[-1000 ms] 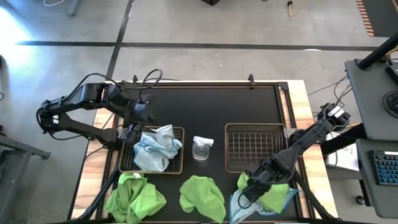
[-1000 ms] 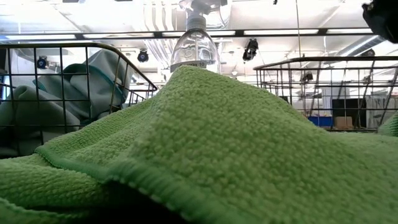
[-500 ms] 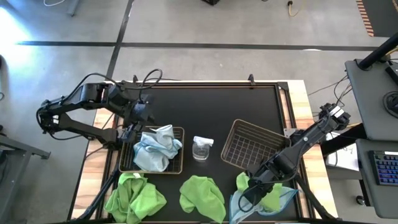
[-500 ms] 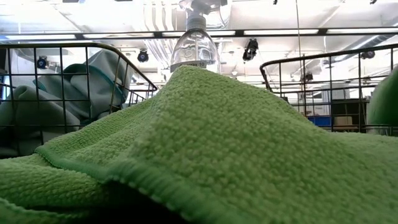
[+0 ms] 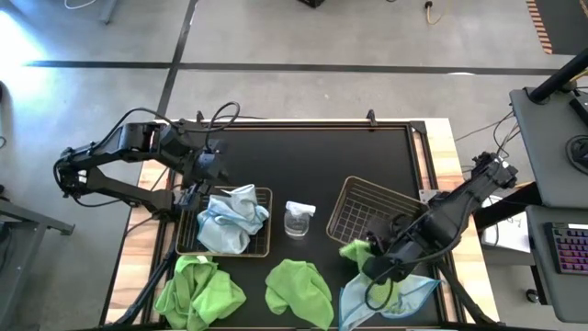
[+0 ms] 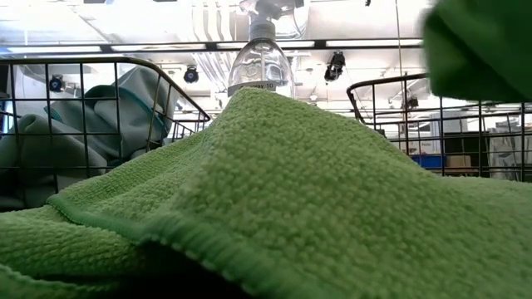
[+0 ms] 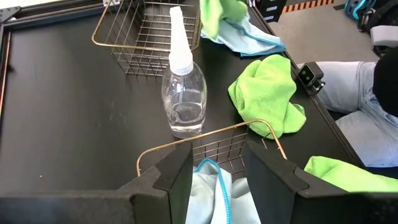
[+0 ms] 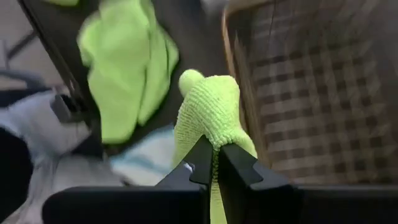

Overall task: Sort microfiber towel by color & place in baskets
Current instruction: Put the green microfiber towel into the right wire basket, then put the blue microfiber towel into the left wire basket

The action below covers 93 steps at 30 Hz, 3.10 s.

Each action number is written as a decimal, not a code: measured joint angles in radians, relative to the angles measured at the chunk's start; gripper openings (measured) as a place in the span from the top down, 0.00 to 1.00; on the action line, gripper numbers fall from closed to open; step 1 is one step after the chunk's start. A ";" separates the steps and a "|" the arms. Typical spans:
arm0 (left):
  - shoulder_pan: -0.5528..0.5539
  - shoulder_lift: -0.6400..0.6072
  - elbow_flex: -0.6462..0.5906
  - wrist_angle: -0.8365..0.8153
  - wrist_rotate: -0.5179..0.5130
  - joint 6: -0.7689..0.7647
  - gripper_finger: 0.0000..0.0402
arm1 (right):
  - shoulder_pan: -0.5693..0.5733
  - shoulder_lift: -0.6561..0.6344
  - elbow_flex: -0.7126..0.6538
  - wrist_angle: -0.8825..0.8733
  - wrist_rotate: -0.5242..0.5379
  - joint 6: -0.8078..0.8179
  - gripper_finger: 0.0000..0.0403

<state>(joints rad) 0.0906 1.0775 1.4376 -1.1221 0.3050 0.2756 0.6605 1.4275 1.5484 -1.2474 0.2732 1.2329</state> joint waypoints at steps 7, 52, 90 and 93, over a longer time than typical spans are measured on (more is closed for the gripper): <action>0.000 0.000 0.000 0.000 -0.010 -0.002 0.68 | 0.000 -0.001 0.138 -0.109 0.324 -0.141 0.98; 0.000 0.000 0.000 0.001 -0.082 -0.015 0.68 | -0.127 -0.128 0.197 -0.324 0.264 -0.050 0.98; 0.000 0.000 0.000 0.022 -0.088 -0.026 0.68 | -0.129 -0.110 0.048 -0.323 -0.006 0.087 0.67; 0.000 0.000 0.000 0.009 -0.088 -0.032 0.68 | -0.129 -0.108 0.046 -0.312 -0.077 0.142 0.65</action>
<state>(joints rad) 0.0906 1.0775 1.4380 -1.1131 0.2173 0.2439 0.5312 1.3191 1.5942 -1.5592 0.1966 1.3752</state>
